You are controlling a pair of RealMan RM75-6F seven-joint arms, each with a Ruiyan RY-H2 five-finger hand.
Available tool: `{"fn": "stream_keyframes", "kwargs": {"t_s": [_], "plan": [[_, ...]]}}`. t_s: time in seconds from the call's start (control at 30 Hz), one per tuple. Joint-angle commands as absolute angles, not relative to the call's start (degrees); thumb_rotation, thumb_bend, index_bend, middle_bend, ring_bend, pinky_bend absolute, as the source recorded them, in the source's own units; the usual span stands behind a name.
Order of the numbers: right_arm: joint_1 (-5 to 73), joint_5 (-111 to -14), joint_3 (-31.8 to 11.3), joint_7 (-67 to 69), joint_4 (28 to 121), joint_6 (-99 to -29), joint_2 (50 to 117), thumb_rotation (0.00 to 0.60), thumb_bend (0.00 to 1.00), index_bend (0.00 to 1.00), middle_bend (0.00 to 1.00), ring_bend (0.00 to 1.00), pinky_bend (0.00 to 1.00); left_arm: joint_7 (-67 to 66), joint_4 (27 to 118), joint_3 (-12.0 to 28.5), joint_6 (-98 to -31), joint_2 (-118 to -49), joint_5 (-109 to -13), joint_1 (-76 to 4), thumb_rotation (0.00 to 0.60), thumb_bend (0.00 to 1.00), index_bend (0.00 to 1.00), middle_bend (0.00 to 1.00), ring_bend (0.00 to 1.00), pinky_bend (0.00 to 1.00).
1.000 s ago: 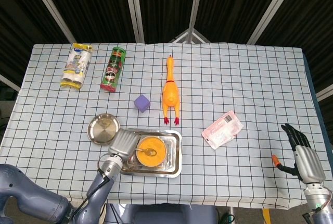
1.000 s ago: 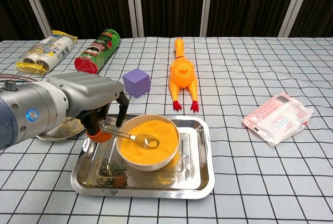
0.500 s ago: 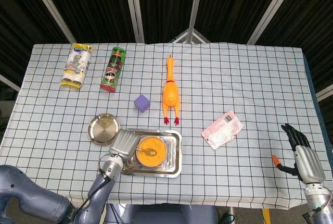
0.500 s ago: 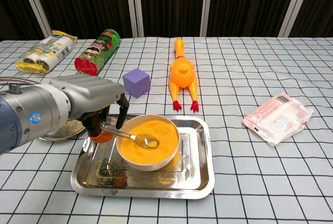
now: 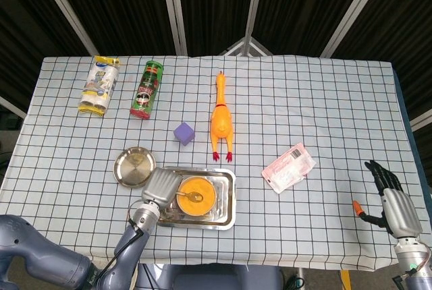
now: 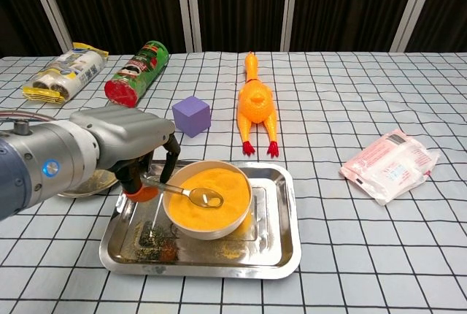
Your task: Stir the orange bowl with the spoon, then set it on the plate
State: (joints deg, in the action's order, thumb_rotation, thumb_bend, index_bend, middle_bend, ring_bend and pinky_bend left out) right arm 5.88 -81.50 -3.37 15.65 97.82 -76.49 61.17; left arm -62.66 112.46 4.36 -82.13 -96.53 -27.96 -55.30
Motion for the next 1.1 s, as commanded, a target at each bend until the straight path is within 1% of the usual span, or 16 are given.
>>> {"fn": "stream_keyframes", "kwargs": {"t_s": [0.03,0.47,0.67,0.93,1.1], "plan": [[5.9,-81.5,-3.4,15.7,97.8,-76.5,61.2,0.6,0.4,0.0,0.0,0.0,0.0,-62.7,112.4,4.3,-82.2,-96.6,-28.2,-55.2,0.6,0.57,0.51,1.0,0.95,0.93],[5.9,-81.5,-3.3,15.6,97.8,-76.5,61.2,0.6,0.4,0.0,0.0,0.0,0.0,-62.9,112.8,4.2,-82.4,-96.2,-29.7,-54.6,0.6,0.6,0.53,1.0,0.95,0.93],[5.9,-81.5,-3.3,15.6,97.9,-76.5,61.2,0.6,0.4,0.0,0.0,0.0,0.0,-62.3,112.7,4.1,-83.1,-95.7,-32.7,-54.2,0.6,0.6,0.55,1.0,0.95,0.93],[5.9,-81.5,-3.3,15.6,97.9,-76.4,61.2,0.6,0.4,0.0,0.0,0.0,0.0,-62.3,111.4,2.9,-83.7,-95.7,-37.1,-53.6,0.6,0.6,0.57,1.0,0.95,0.93],[5.9,-81.5,-3.3,15.6,97.9,-76.4,61.1,0.6,0.4,0.0,0.0,0.0,0.0,-62.3,110.6,2.3,-83.6,-96.0,-39.1,-53.2,0.6,0.6,0.61,1.0,0.95,0.93]]}}
